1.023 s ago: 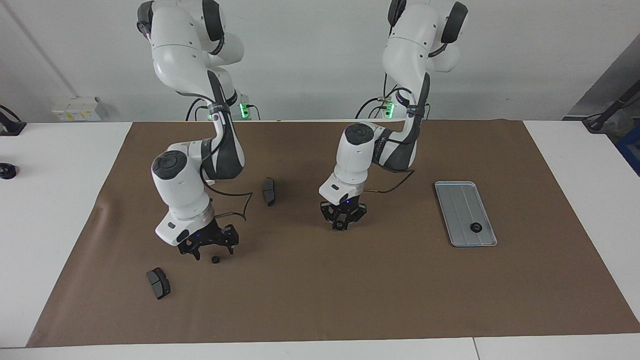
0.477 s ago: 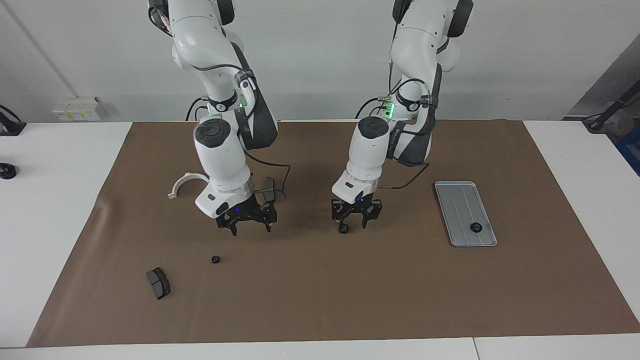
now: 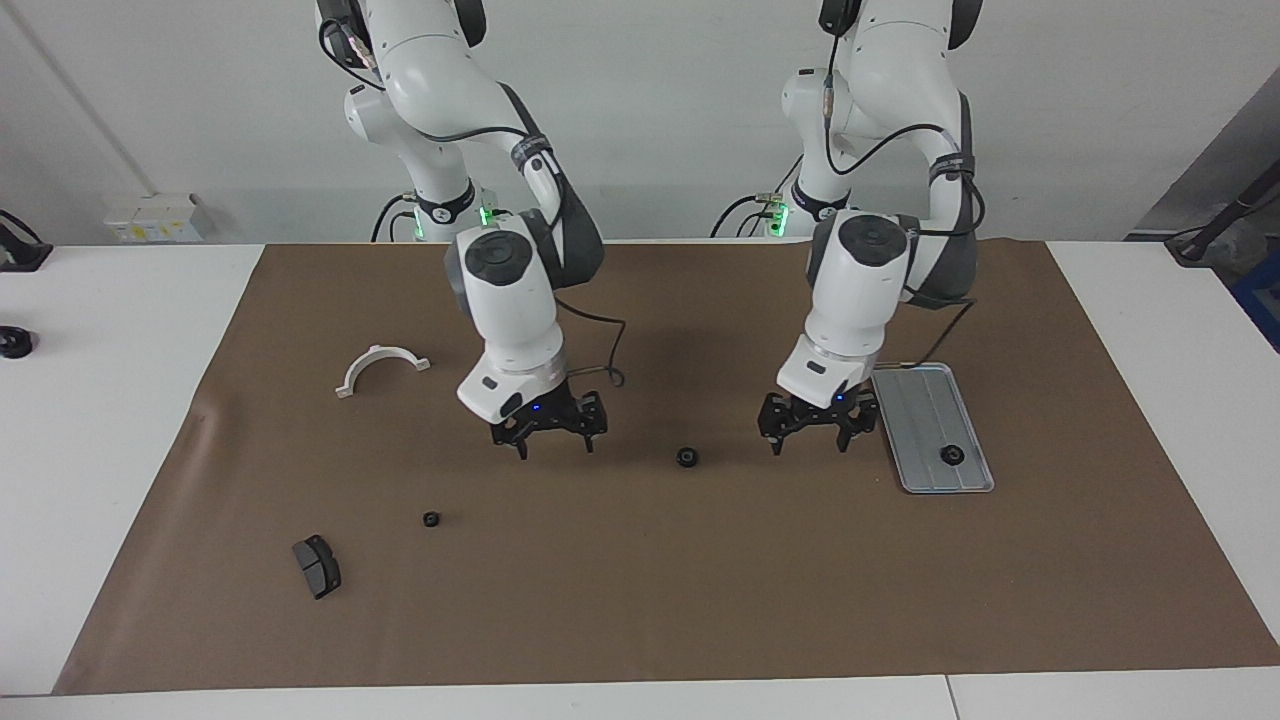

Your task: Place bearing gear from tray to pile

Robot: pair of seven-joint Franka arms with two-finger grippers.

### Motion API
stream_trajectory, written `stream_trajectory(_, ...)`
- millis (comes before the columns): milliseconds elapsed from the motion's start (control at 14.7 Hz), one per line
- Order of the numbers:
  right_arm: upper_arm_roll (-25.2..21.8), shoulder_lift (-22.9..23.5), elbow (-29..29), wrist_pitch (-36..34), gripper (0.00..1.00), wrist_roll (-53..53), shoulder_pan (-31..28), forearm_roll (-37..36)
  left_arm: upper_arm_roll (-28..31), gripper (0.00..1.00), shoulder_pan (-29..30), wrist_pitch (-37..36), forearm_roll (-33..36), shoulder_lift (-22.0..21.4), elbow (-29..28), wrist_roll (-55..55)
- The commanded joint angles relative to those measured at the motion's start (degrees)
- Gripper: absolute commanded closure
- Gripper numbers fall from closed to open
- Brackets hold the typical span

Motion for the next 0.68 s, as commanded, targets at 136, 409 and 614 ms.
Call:
stream_trajectory(136, -0.1, 8.0, 7.7, 3.4, 0.00, 3.5, 4.1, -1.5, -0.9, 0.00, 7.1, 5.1, 0.5, -0.3, -2.7, 6.6)
stream_trajectory(409, -0.1, 9.7, 7.7, 4.9, 0.00, 3.8, 6.3, -1.6, -0.9, 0.00, 11.4, 10.9, -3.6, 0.5, -6.4, 9.3)
stream_trajectory(614, -0.1, 11.3, 7.8, 5.3, 0.00, 3.7, 7.6, -2.5, -0.8, 0.00, 13.5, 12.2, -3.8, 0.6, -9.3, 12.3)
